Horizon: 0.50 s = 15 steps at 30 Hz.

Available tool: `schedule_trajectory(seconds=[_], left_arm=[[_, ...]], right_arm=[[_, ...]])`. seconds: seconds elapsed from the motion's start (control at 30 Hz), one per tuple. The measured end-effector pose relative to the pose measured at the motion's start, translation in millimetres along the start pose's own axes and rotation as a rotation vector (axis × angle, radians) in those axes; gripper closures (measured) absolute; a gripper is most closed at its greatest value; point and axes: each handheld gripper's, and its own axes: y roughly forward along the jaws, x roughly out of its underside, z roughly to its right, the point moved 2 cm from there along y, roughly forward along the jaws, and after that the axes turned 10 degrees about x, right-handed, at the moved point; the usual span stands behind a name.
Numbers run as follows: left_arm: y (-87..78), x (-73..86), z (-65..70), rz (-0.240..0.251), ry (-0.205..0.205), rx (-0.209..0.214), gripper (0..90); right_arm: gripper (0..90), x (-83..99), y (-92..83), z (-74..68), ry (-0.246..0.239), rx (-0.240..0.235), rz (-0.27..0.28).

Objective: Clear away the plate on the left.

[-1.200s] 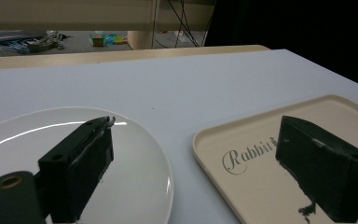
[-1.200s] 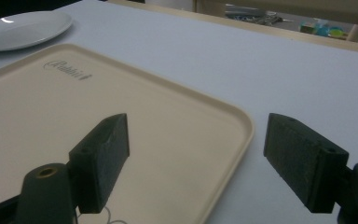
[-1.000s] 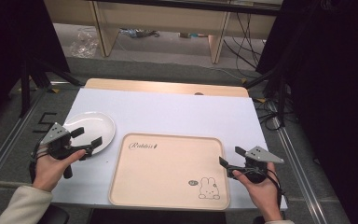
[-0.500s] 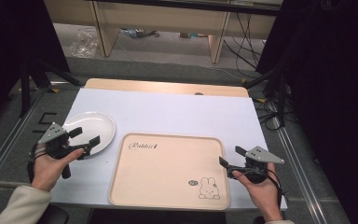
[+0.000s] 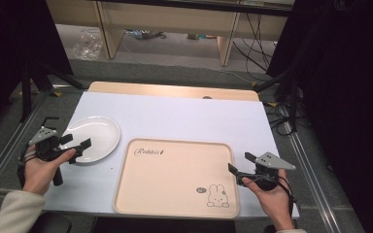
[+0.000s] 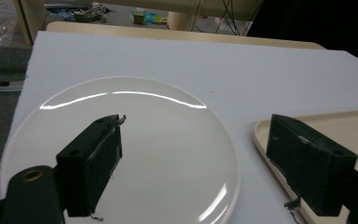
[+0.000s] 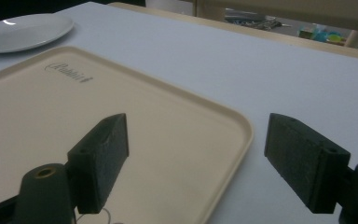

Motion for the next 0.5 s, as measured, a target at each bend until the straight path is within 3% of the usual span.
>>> schedule_trajectory(seconds=[0.07, 0.1, 0.13, 0.23, 0.3, 0.37, 0.47, 0.5], left_arm=[[-0.4, 1.0, -3.6, -0.009, -0.013, -0.011, 19.6], [-2.4, 3.2, -10.6, -0.05, -0.034, -0.054, 20.1], [-2.4, 3.2, -10.6, -0.05, -0.034, -0.054, 20.4], [-4.9, 7.4, -23.3, -0.083, -0.095, -0.09, 20.6], [-5.8, 8.3, -26.1, -0.089, -0.112, -0.106, 22.1], [-7.8, 11.1, -34.2, -0.094, -0.16, -0.127, 22.8], [-9.1, 12.9, -38.4, -0.103, -0.18, -0.144, 23.5], [-9.5, 14.6, -41.3, -0.101, -0.215, -0.16, 23.6]], right_arm=[[22.5, 0.0, 0.0, -0.1, 0.0, 0.0, 0.0], [22.5, 0.0, 0.0, -0.1, -0.001, 0.0, 0.0], [22.5, 0.0, 0.0, -0.1, 0.0, 0.0, 0.0], [22.5, -0.1, 0.0, -0.1, 0.0, 0.0, 0.0], [22.5, 0.0, 0.1, -0.1, 0.0, 0.0, 0.0], [22.5, 0.0, 0.1, 0.0, 0.0, 0.0, -0.001], [22.5, 0.1, 0.2, 0.0, 0.0, 0.0, -0.001], [22.5, 0.1, 0.3, 0.0, 0.0, 0.002, -0.002]])
